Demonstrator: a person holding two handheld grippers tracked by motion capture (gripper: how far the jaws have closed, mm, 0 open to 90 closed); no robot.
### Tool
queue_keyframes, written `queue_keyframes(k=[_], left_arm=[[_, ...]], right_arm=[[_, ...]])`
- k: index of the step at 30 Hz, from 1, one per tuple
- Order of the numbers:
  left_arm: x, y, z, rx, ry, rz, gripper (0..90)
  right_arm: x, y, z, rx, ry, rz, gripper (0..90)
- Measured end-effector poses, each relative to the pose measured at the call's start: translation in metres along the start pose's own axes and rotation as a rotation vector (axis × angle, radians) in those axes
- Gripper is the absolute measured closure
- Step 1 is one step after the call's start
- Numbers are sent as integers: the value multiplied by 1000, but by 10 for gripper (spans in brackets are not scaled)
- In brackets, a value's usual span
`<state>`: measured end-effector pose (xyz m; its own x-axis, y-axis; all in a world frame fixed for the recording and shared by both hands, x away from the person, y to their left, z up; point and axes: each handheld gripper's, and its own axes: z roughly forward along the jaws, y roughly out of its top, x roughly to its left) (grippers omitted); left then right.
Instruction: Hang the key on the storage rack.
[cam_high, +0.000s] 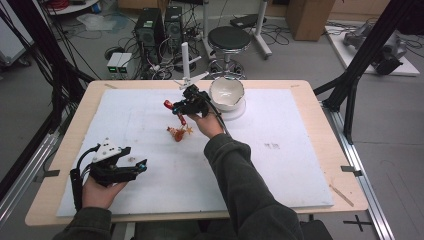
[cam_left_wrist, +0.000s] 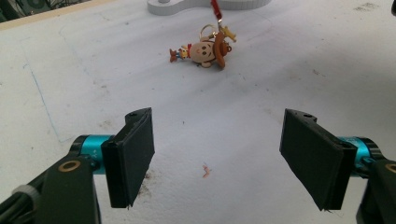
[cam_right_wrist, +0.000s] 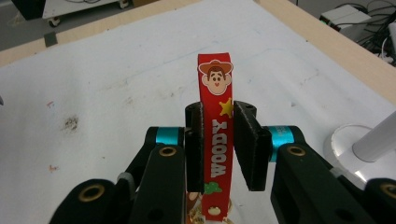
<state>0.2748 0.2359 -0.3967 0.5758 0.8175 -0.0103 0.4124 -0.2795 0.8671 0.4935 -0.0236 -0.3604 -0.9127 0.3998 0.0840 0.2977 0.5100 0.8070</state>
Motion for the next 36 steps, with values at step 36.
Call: queue_keyframes(k=[36], left_arm=[[1, 0, 0, 4, -2, -1, 266]], right_arm=[[-31, 6, -34, -106, -99, 83, 753]])
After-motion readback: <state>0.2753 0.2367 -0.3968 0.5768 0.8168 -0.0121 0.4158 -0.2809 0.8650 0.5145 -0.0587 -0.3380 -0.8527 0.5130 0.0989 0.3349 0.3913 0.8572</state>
